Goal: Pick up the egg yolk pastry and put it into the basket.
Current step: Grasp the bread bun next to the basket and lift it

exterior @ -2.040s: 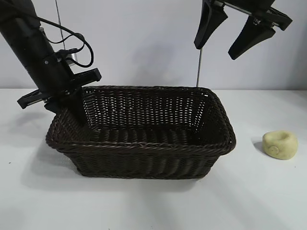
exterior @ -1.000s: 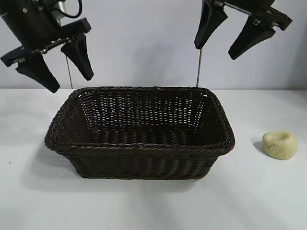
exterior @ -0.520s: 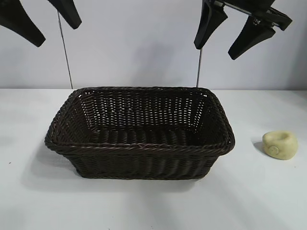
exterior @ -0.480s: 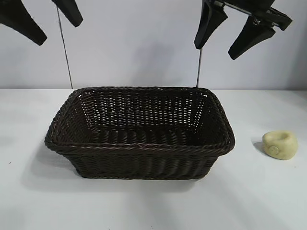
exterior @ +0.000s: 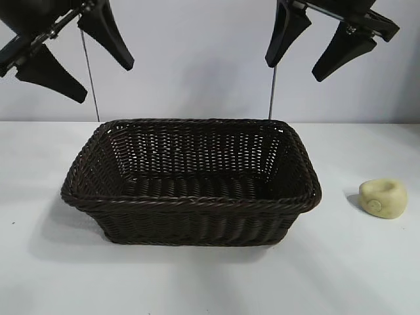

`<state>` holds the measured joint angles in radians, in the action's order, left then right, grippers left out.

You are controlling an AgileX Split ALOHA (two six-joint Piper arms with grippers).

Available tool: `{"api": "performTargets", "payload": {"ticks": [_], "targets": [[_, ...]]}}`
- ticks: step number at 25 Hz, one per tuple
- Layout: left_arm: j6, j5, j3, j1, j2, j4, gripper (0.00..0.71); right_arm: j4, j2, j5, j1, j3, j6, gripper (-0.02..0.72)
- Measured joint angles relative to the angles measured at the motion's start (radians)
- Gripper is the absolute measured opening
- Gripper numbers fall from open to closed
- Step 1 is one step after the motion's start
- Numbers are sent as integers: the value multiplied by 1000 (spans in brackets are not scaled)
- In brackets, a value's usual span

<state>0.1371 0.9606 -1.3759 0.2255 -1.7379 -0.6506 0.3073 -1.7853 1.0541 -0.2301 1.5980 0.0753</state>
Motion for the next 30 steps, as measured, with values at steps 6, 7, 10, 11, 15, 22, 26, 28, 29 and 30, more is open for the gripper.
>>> {"api": "performTargets", "payload": {"ticks": [6, 7, 10, 11, 15, 22, 26, 28, 29, 30], "targets": [[4, -20, 2, 0, 0, -5, 540, 0, 0, 0, 0, 0, 0, 528], [4, -21, 2, 0, 0, -5, 540, 0, 0, 0, 0, 0, 0, 528], [4, -22, 2, 0, 0, -5, 540, 0, 0, 0, 0, 0, 0, 528], [4, -22, 2, 0, 0, -5, 540, 0, 0, 0, 0, 0, 0, 528], [4, -22, 2, 0, 0, -5, 540, -1, 0, 2, 0, 0, 0, 528], [4, -23, 2, 0, 0, -6, 540, -76, 0, 17, 27, 0, 0, 528], [4, -23, 2, 0, 0, -6, 540, -102, 0, 28, 101, 0, -5, 528], [4, -23, 2, 0, 0, -6, 540, -112, -5, 51, 142, 0, -11, 528], [4, -23, 2, 0, 0, -6, 540, -124, -12, 65, 162, 0, -13, 528], [4, -23, 2, 0, 0, -6, 540, -134, -21, 83, 180, 0, -14, 528]]}}
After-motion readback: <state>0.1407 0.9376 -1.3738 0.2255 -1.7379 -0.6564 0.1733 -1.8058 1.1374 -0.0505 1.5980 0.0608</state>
